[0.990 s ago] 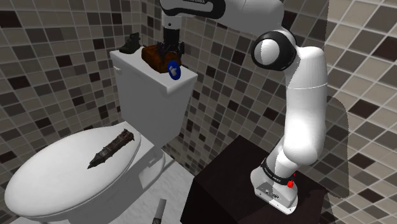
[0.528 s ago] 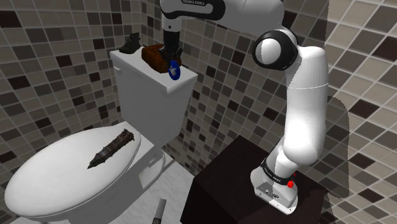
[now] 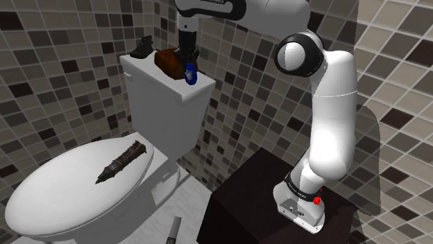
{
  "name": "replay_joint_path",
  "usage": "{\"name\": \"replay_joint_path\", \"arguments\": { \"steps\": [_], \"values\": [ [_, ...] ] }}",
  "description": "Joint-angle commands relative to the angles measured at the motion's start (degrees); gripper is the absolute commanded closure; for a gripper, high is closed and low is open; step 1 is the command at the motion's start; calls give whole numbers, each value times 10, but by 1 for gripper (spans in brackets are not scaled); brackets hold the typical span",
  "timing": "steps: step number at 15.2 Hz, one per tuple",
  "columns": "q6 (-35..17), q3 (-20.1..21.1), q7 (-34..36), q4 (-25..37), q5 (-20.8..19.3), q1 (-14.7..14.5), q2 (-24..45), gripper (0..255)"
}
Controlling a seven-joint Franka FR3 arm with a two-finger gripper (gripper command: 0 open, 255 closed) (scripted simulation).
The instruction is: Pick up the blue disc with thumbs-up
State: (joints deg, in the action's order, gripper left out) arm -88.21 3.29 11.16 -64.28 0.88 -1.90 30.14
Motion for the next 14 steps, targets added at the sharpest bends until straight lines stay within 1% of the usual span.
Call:
{"name": "replay_joint_path", "arguments": {
  "steps": [1, 8, 12, 14],
  "values": [
    [19, 0, 2, 25, 0, -1, 6, 255],
    [93, 0, 4, 130, -2, -4, 36, 255],
    [151, 0, 6, 225, -3, -6, 74, 255],
    [154, 0, 6, 231, -3, -6, 76, 255]
  ]
}}
